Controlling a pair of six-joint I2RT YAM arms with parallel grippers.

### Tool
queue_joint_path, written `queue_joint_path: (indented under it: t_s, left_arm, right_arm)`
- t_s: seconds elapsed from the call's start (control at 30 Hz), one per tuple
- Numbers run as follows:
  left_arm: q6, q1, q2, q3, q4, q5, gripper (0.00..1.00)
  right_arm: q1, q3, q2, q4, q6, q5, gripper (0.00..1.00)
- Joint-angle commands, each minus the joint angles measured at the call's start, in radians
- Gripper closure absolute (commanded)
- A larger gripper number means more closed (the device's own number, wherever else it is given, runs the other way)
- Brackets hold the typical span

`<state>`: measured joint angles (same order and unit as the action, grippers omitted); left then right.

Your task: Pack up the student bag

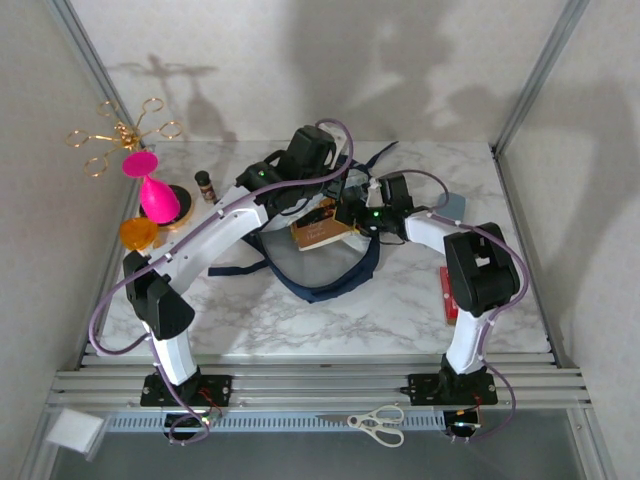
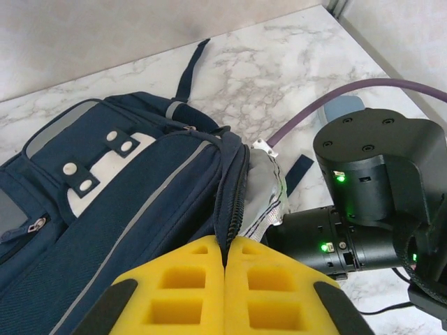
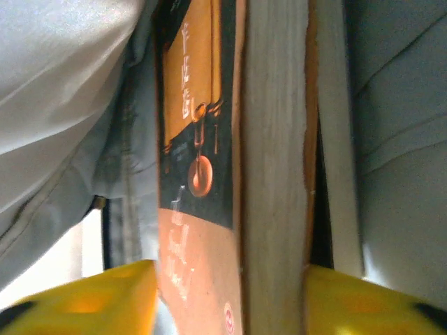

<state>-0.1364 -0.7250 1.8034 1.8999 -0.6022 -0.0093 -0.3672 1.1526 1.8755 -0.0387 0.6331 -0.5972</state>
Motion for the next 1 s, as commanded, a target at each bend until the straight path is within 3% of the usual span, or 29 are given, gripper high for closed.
queue_joint_path:
  t_s: [0.0,0.07,0.2,0.37,0.47,0.63,0.8,0.97]
  left_arm:
    - [-0.033,-0.007,-0.024,0.051,0.137,-0.052,1.0]
    - [-0.029,-0.007,-0.024,0.047,0.143,-0.055,1.0]
    - [-0.04,-0.007,-0.017,0.044,0.145,-0.037,1.0]
    - [-0.059,-0.008,-0.016,0.025,0.152,-0.004,1.0]
    - [-0.08,-0.008,-0.024,0.006,0.161,0.007,1.0]
    - [-0.127,-0.023,-0.036,-0.018,0.174,0.018,1.0]
    - [-0.21,-0.046,-0.047,-0.078,0.246,0.024,1.0]
    - [-0.276,-0.052,-0.034,-0.088,0.298,0.005,1.0]
  right_arm:
    - [-0.002,-0.011,-0.091,0.115,-0.085,0.146,0.34]
    - [-0.021,-0.07,-0.166,0.168,-0.101,0.24,0.33]
    - [-0.09,-0.175,-0.266,0.215,-0.091,0.312,0.33]
    - [-0.189,-0.209,-0.234,0.183,-0.063,0.36,0.52]
    - [-0.202,-0.165,-0.143,0.125,-0.05,0.341,0.65]
    - [-0.198,-0.061,-0.039,-0.004,-0.056,0.429,0.79]
    - [-0.188,0.02,0.038,-0.044,-0.084,0.474,0.84]
    - [-0.16,-0.165,-0.144,-0.082,-0.124,0.398,0.83]
